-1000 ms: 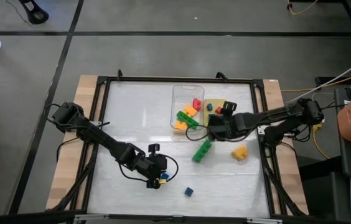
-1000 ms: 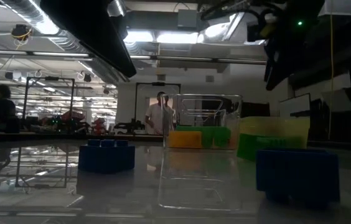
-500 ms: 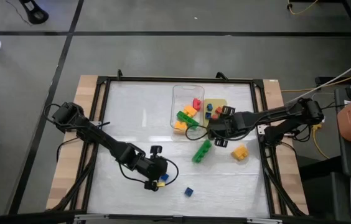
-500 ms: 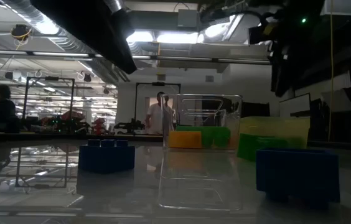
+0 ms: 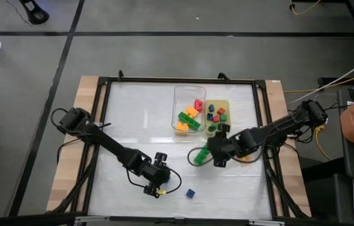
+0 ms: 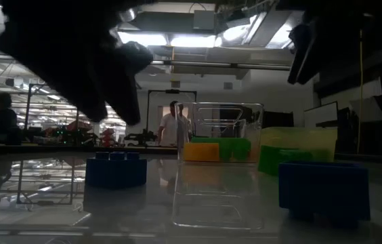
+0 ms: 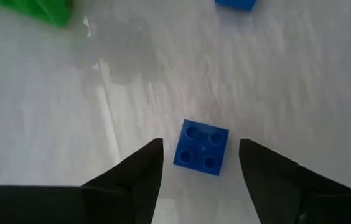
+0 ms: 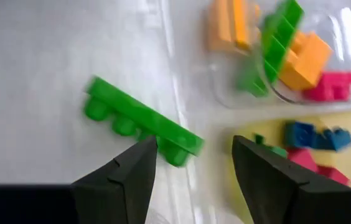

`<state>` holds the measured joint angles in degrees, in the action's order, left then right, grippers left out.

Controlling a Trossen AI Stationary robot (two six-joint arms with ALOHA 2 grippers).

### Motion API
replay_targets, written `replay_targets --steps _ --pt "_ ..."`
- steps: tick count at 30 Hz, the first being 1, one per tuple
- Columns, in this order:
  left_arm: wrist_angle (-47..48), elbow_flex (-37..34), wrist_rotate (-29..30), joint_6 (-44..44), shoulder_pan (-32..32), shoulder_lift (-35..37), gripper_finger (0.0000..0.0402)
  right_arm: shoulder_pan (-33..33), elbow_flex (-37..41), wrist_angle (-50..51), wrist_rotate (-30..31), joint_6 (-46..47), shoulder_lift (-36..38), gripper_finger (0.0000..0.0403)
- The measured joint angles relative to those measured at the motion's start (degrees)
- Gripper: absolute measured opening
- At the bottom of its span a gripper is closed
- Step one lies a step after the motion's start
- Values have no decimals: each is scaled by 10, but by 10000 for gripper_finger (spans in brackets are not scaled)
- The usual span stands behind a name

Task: Sort blocks by size
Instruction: Put the small blue game piece into the yellow bin

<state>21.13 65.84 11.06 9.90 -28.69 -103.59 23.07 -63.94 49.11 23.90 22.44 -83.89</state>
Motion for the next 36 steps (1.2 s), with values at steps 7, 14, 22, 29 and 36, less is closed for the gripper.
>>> replay_targets --steps 7,14,22,29,36 --pt "-12 0 0 -49 0 -37 199 52 0 -66 0 0 0 209" --pt "-14 0 -7 -59 7 -64 198 96 0 -110 8 0 0 209" --pt "-30 0 -16 -56 12 -72 155 144 0 -128 11 0 0 209" --pt "-111 0 -14 -54 43 -75 122 196 0 -127 11 0 0 209" --pt "-328 0 -15 -54 117 -75 122 239 0 -127 11 0 0 209"
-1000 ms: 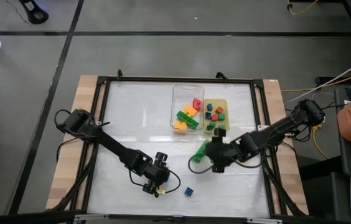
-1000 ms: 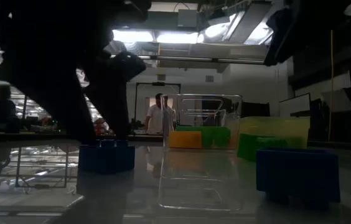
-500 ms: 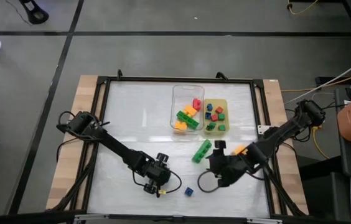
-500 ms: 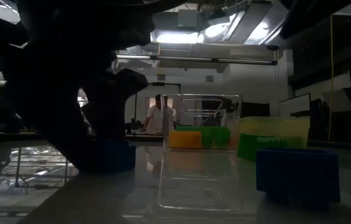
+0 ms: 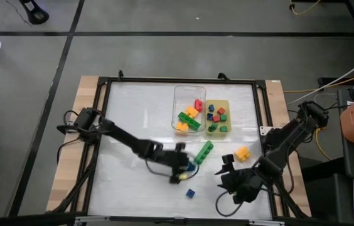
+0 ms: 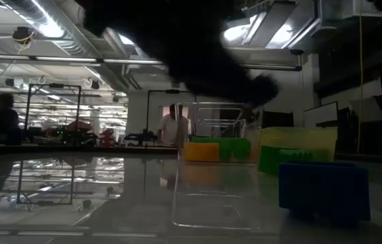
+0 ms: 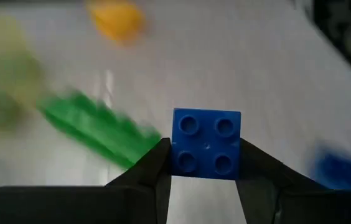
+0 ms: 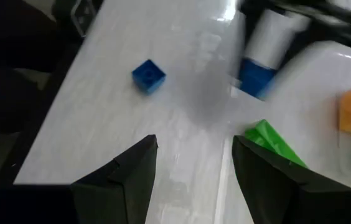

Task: Sort blocks by size
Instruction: Put the small blue game piece into the yellow bin

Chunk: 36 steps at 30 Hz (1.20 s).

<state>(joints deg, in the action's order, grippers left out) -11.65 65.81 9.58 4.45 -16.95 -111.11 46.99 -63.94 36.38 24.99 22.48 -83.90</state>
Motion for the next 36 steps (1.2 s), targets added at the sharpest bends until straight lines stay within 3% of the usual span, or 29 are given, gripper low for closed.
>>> replay_targets --steps 6,17,23,28,36 --pt "-144 9 2 -23 83 0 122 11 0 0 4 0 0 209" --pt "-143 119 -4 -88 202 -26 128 10 0 1 16 -2 0 209" --pt "-145 155 -6 -90 228 -73 134 10 0 -1 15 -2 0 209" --pt "-139 184 -5 -90 236 -110 175 10 0 0 13 -2 0 209" --pt "-108 193 -4 -88 230 -84 231 10 0 -7 12 -3 0 209"
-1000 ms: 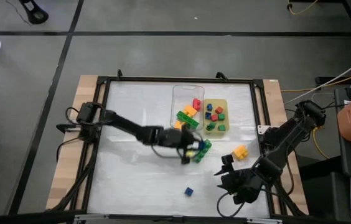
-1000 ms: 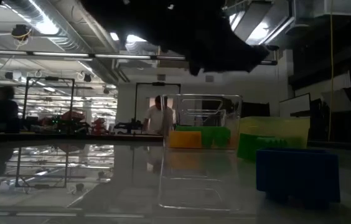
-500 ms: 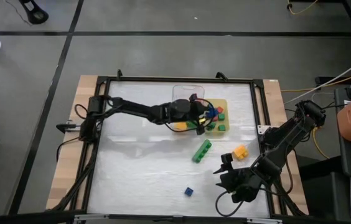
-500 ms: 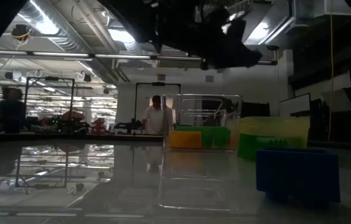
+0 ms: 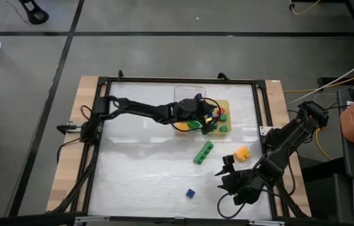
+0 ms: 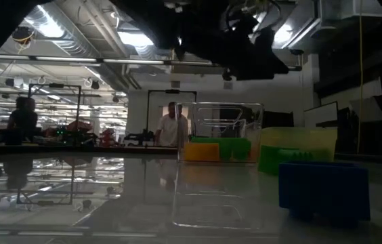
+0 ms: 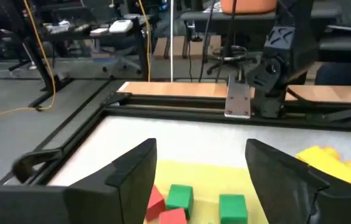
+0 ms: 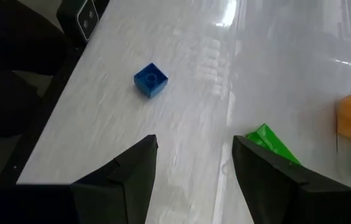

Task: Sort blocks by size
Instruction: Put the small blue game piece into the yellow bin

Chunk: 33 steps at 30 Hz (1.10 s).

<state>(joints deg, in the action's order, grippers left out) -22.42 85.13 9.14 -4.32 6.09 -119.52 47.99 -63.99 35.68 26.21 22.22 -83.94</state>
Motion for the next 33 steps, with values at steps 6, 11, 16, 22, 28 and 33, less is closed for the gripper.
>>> replay_targets --steps 6,11,16,22,28,33 --pt "226 -2 0 12 -11 97 234 -3 0 -47 25 -28 -24 209" --pt "335 -27 0 15 -43 175 235 -29 0 -110 -8 -94 -60 209" --pt "333 -109 0 38 -86 259 235 -76 0 -186 -115 -137 -91 209" --pt "296 -225 5 69 -135 344 235 -112 0 -232 -197 -196 -128 209" --pt "257 -311 5 99 -182 387 235 -131 0 -292 -263 -254 -167 209" --pt "249 -343 5 118 -224 387 235 -154 0 -320 -311 -275 -194 209"
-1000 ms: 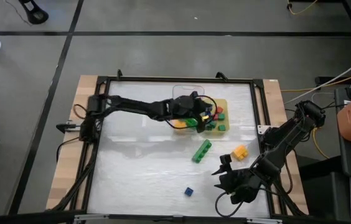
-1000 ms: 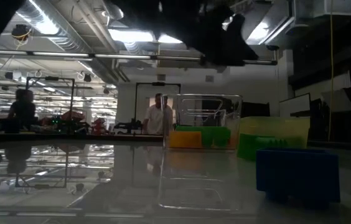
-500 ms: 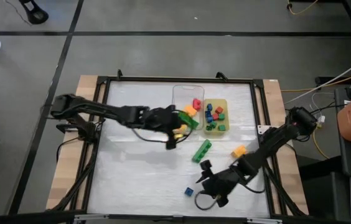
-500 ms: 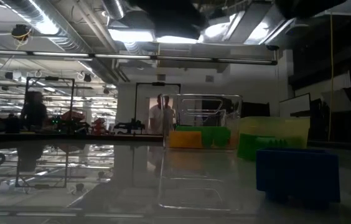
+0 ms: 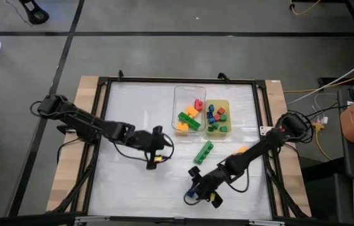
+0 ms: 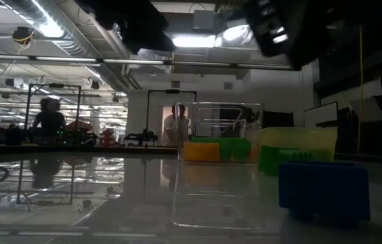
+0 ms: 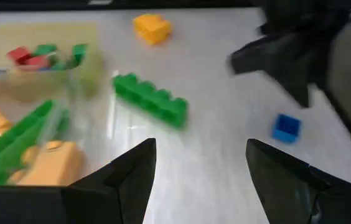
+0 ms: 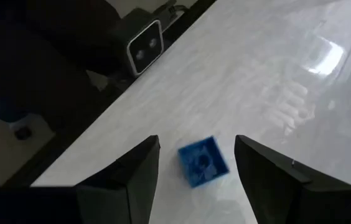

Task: Sort blocks by size
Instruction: Put the small blue game piece into the yellow bin

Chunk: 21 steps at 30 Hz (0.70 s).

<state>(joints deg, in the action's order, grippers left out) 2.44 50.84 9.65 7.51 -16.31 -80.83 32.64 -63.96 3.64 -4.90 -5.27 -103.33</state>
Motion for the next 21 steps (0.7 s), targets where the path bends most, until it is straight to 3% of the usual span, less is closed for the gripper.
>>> replay_targets --steps 11,21 --pt "-27 -18 81 13 -70 0 235 -16 0 -14 -37 -15 -46 209" --pt "-28 -18 90 30 -89 0 235 -17 0 -36 -29 -28 -54 209"
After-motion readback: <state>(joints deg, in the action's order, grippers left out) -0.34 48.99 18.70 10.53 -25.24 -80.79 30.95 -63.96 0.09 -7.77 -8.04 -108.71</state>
